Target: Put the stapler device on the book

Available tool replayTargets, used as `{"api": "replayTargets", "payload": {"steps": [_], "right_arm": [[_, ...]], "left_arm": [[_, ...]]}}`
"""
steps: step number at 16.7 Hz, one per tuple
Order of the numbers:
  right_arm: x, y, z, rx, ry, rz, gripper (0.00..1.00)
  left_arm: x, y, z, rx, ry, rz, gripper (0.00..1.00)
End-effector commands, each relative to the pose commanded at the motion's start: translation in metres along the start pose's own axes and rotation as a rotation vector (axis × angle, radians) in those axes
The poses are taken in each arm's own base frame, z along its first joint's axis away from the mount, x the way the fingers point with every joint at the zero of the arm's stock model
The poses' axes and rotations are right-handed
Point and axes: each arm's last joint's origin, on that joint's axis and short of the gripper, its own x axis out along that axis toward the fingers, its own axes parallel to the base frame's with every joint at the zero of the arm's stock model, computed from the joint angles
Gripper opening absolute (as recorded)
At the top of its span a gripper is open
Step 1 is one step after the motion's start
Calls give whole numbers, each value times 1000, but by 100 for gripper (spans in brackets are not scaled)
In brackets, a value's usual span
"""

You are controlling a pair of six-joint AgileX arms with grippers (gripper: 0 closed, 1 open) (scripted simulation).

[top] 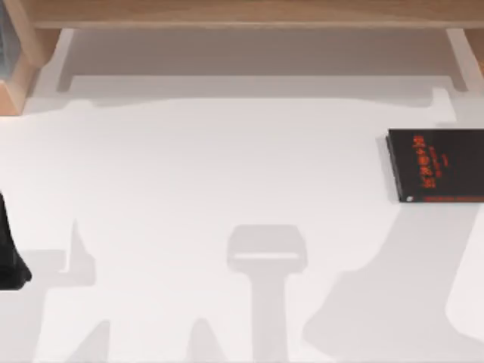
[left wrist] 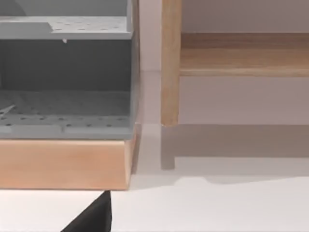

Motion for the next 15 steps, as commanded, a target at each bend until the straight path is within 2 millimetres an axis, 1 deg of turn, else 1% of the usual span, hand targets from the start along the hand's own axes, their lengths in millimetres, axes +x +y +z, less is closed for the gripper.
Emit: {"api": "replayTargets", "payload": {"steps": [3, 4, 11, 12, 13, 15], "right_arm": [[0, 0, 0, 0, 0, 0, 2], [0, 0, 0, 0, 0, 0, 0], [0, 0, 0, 0, 0, 0, 0], [-7, 0, 0, 2, -10, -6, 0], [-7, 0, 0, 2, -10, -6, 0], [-18, 1, 0, 1, -25, -21, 0]], "left_arm": [[0, 0, 0, 0, 0, 0, 100], [0, 0, 0, 0, 0, 0, 100], [0, 0, 0, 0, 0, 0, 100], [0, 0, 0, 0, 0, 0, 100], [0, 0, 0, 0, 0, 0, 100], [0, 0, 0, 0, 0, 0, 100]]}}
